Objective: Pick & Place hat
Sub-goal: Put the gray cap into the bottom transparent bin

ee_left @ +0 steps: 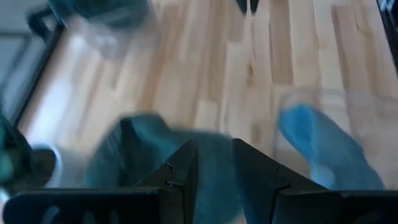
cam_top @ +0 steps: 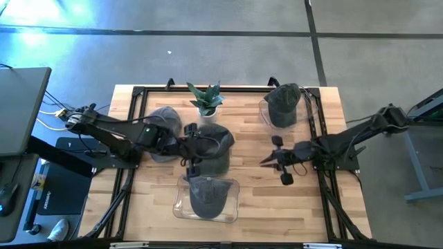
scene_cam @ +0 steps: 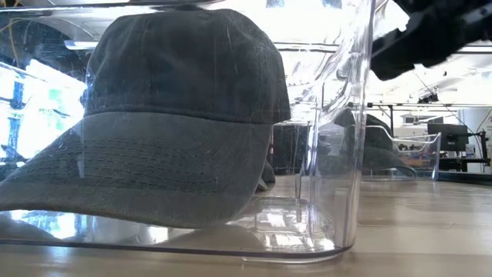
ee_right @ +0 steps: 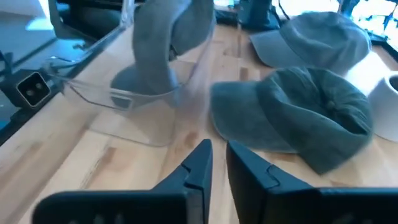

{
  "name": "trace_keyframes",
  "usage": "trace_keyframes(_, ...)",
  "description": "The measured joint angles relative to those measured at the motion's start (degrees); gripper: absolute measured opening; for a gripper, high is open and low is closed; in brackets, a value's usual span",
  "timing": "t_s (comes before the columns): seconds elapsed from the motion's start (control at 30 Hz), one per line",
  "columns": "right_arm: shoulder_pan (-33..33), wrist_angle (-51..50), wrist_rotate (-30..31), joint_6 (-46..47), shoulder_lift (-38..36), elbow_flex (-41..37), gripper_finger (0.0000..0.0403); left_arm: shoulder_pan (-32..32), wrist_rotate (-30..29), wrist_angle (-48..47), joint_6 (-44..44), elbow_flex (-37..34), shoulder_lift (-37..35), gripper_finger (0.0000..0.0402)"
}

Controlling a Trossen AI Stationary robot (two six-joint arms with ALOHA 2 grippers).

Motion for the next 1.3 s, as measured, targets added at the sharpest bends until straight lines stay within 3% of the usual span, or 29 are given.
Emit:
trace_keyframes(0.2, 6.9, 10.3, 5.8, 0.0, 1.1, -6.1, 0.0004, -3.8, 0.5, -16.7, -15.6, 1.3, 0.0, 0.0092)
trace_keyframes(0.43, 9.6, 19.2, 13.6, -3.1, 1.9, -10.3, 0.0011, -6.8, -2.3, -40.5, -35.5, -0.7, 0.0, 0.0091)
trace_keyframes(0.53, 9.6, 21.5, 12.7, -3.2, 1.9, -10.9, 0.0011, -6.7, -8.0, -43.9, -41.8, -4.0, -0.8, 0.0092)
trace_keyframes(0.63, 9.6, 22.1, 11.8, -4.2, 1.9, -11.0, 0.0011, -5.6, -11.7, -42.1, -42.2, -8.4, -4.7, 0.0092)
trace_keyframes(0.83, 9.6, 22.4, 12.3, -5.6, 1.9, -11.0, 0.0012, 6.2, -12.2, -40.4, -40.6, -17.4, -9.0, 0.013)
trace_keyframes(1.13, 9.6, 23.4, 12.3, -7.6, 1.9, -11.0, 0.0012, 34.4, -5.8, -27.5, -28.7, -27.8, -11.7, 0.0285)
trace_keyframes(1.3, 9.6, 23.3, 12.3, -7.7, 1.9, -11.0, 0.0012, 47.0, -1.6, -20.7, -20.3, -29.7, -9.1, 0.0325)
